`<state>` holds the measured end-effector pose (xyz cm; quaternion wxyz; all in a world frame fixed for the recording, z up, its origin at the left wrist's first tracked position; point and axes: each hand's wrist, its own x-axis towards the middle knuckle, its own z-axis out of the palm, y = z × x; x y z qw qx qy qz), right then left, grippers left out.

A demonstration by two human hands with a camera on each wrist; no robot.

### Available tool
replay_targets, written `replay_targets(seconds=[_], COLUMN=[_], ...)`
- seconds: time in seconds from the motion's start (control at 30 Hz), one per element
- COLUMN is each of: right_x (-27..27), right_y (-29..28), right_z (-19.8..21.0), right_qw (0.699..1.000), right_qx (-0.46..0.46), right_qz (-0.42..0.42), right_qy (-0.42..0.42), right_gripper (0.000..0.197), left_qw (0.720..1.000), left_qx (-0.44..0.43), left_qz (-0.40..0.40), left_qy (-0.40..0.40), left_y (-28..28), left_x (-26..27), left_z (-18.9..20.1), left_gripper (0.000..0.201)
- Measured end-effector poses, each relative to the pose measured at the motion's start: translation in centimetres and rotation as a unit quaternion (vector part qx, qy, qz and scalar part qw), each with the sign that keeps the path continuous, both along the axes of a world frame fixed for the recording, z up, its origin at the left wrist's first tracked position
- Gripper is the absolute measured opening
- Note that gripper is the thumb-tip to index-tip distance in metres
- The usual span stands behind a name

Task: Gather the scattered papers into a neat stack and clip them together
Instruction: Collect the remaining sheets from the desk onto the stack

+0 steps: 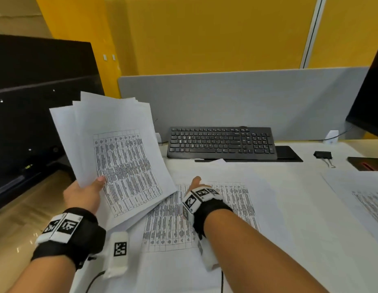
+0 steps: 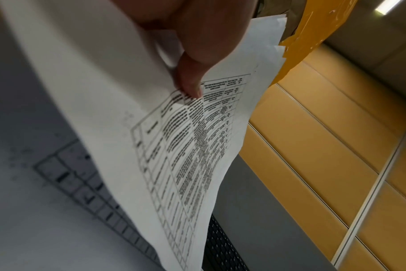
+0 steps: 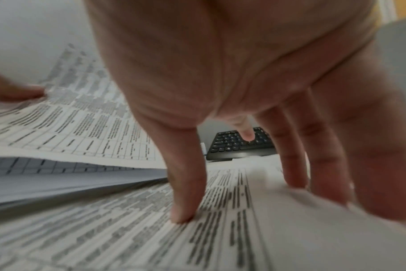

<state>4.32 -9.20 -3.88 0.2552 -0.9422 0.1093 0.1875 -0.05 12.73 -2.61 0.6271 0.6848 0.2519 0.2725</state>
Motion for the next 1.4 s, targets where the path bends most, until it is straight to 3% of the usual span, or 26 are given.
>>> replay_targets(seconds=[0.13, 0.23, 0.37, 0.43, 0.6, 0.67, 0.73, 0.83, 0.9, 0.97, 1.07, 1.27, 1.4], right_x=[0.1, 0.0, 1.1, 1.5, 6.3, 7.3, 4.1, 2.4, 2.1, 2.3, 1.7, 3.4, 4.1], right_y=[-0.7, -2.4, -6.4, -8.4, -12.6, -13.6, -12.2, -11.8, -12.3, -13.0, -13.5, -15.3, -16.5], right_z=[-0.3, 1.1, 2.8, 3.2, -1.8, -3.5, -1.0, 0.5, 0.9, 0.7, 1.3, 5.8, 7.6], right_qw=[0.999, 0.995, 0.999, 0.997, 0.99, 0.992, 0.992, 0.98, 0.974, 0.977, 0.987, 0.974, 0.975], right_qx=[0.025, 0.079, -0.018, -0.019, -0.052, -0.053, -0.076, -0.133, -0.16, -0.136, -0.081, -0.078, -0.142], right_qz=[-0.034, -0.061, -0.032, -0.071, -0.1, -0.1, -0.098, -0.145, -0.156, -0.157, -0.132, -0.131, -0.111], right_qy=[-0.01, -0.03, -0.015, -0.021, 0.082, 0.05, 0.011, 0.0, -0.018, -0.036, -0.052, -0.166, -0.13], right_gripper=[0.073, 0.043, 0.014, 0.015, 0.059, 0.061, 0.07, 0.046, 0.04, 0.038, 0.013, 0.009, 0.016], left_qw=[1.0, 0.999, 0.999, 0.999, 0.998, 0.998, 0.998, 0.997, 0.997, 0.997, 0.997, 0.997, 0.997], left_qx=[-0.005, -0.001, -0.001, -0.007, -0.011, -0.007, 0.002, 0.003, 0.005, 0.007, 0.003, 0.005, 0.003], left_qz=[-0.007, -0.016, -0.033, -0.037, -0.052, -0.056, -0.06, -0.067, -0.07, -0.07, -0.077, -0.074, -0.073], left_qy=[-0.022, -0.028, -0.033, -0.033, -0.03, -0.032, -0.03, -0.028, -0.024, -0.017, -0.015, -0.018, -0.019], left_y=[0.0, -0.1, -0.3, -0.5, -1.3, -1.8, -2.2, -2.7, -3.1, -3.4, -4.0, -4.3, -4.8], left_x=[-0.8, -1.2, -1.1, -1.0, -0.5, -0.2, -0.1, 0.0, 0.0, 0.1, 0.1, 0.2, 0.2], left_z=[0.9, 1.2, 1.3, 1.4, 1.4, 1.4, 1.5, 1.7, 1.7, 1.7, 1.6, 1.7, 1.8], left_gripper=[0.04, 0.038, 0.037, 0.037, 0.037, 0.037, 0.037, 0.036, 0.036, 0.036, 0.035, 0.037, 0.039])
